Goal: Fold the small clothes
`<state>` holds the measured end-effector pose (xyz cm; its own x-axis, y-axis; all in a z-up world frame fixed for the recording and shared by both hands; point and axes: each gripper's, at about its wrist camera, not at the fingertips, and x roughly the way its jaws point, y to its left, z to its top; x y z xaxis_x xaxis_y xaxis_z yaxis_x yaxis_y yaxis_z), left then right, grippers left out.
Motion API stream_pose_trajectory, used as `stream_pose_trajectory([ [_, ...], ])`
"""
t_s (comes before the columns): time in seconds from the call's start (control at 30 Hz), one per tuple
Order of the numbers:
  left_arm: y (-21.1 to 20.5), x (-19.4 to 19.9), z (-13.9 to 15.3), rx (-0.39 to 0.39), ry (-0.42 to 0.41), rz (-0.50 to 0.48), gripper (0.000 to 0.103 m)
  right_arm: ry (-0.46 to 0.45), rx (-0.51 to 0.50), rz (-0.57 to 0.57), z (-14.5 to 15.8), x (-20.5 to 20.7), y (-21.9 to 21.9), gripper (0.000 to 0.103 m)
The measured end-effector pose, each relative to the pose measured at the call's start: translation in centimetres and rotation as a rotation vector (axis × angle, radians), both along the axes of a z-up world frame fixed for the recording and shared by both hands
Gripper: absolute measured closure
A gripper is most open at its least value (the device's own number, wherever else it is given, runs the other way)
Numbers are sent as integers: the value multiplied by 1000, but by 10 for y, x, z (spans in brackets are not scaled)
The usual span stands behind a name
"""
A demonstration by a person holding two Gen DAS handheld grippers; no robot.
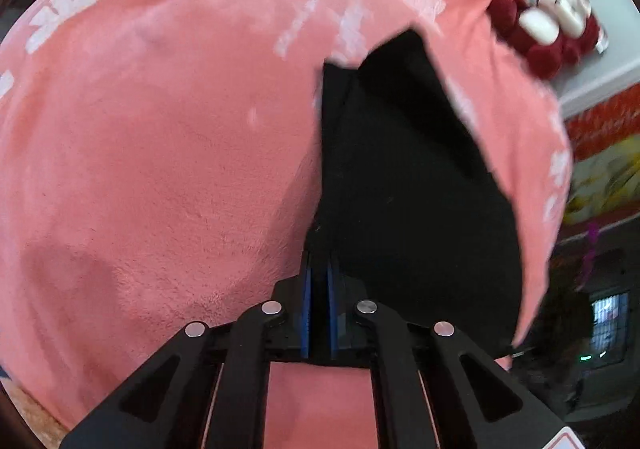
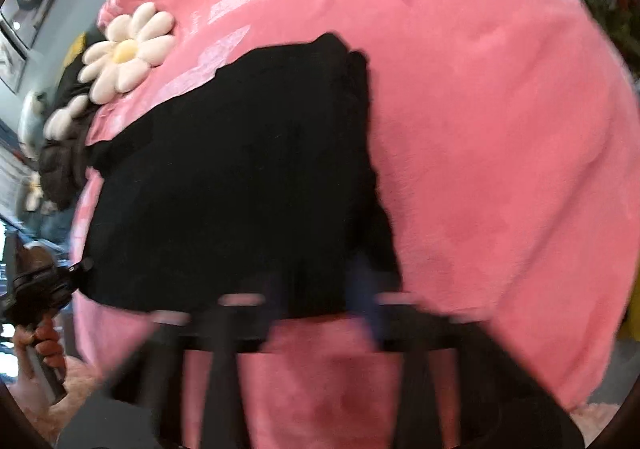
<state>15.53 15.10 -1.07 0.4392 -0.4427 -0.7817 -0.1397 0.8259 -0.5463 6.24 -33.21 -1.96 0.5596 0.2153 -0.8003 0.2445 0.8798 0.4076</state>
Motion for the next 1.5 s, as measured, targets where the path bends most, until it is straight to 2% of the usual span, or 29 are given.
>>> stream_pose_trajectory([
  [0.03, 0, -6, 10, -22, -17, -4, 99, -15, 14, 0, 6, -3, -2, 100],
  [0.07, 6, -12, 22, -76, -40, -10, 99, -30, 14, 3, 15, -8, -3, 100],
  [0.13, 12, -21, 34, -116, -36, -19, 99, -40, -2, 8, 27, -20, -6, 100],
  [0.2, 11, -29, 27, -75, -2, -30, 99, -2, -31, 15, 19, -23, -7, 100],
  [0.27, 5, -27, -5, -6, 92, -33, 99, 99, -34, 13, -3, -19, -8, 99],
  [0.3, 2, -27, -21, 3, 140, -29, 98, 120, -50, 7, -6, -18, -7, 98],
  [0.33, 1, -24, -27, 2, 154, -25, 96, 107, -72, 7, 0, -18, -4, 95],
  [0.37, -2, -24, -24, 29, 142, -6, 90, 77, -105, -4, 10, -19, -1, 95],
  [0.47, -14, -21, 8, 193, 82, 19, 85, -9, -130, -7, 39, -18, 0, 94],
  [0.53, -20, -16, 33, 226, 11, 31, 74, -59, -132, 5, 57, -8, -1, 94],
  [0.57, -24, -8, 47, 212, -30, 36, 65, -74, -133, 19, 63, 3, 0, 94],
  [0.67, -45, 30, 65, 155, -88, -11, 62, -94, -135, 98, 69, 44, 14, 94],
  [0.73, -63, 64, 60, 122, -71, -78, 60, -91, -171, 178, 66, 78, 31, 94],
  [0.77, -77, 84, 49, 118, -34, -120, 58, -80, -174, 214, 62, 92, 36, 94],
  [0.83, -92, 115, 25, 172, 24, -98, 58, -51, -175, 267, 48, 125, 44, 95],
  [0.87, -93, 129, 16, 195, 32, -86, 58, -26, -197, 265, 39, 140, 42, 95],
  [0.93, -87, 142, 6, 243, 12, -26, 59, 44, -287, 173, 18, 165, 23, 99],
  [0.97, -82, 148, 8, 303, -3, 19, 59, 53, -304, 110, 17, 171, 12, 100],
  [1.0, -78, 152, 9, 338, 9, 47, 59, 44, -300, 58, 23, 172, 3, 99],
  [1.03, -69, 153, 14, 321, 13, 87, 59, -6, -258, 34, 35, 170, -1, 94],
  [1.07, -63, 153, 18, 293, 4, 113, 59, -44, -237, 44, 44, 168, 1, 94],
  [1.13, -53, 150, 24, 301, -11, 160, 59, -95, -209, 124, 53, 165, 16, 94],
  [1.17, -47, 144, 27, 284, -17, 164, 59, -97, -208, 158, 49, 165, 22, 94],
  [1.23, -49, 139, 26, 269, -20, 134, 57, -8, -276, 192, 20, 177, 24, 94],
  [1.27, -57, 142, 21, 330, -2, 99, 49, 25, -281, 174, 7, 180, 19, 94],
  [1.33, -66, 148, 7, 427, 41, 58, 44, -11, -240, 98, 18, 178, 6, 94],
  [1.4, -57, 143, 7, 409, 26, 78, 40, -67, -252, 26, 39, 163, -6, 90],
  [1.43, -51, 139, 8, 395, 31, 99, 40, -64, -258, 12, 42, 157, -13, 91],
  [1.5, -38, 123, 11, 303, 29, 124, 40, 4, -321, -41, 37, 138, -33, 89],
])
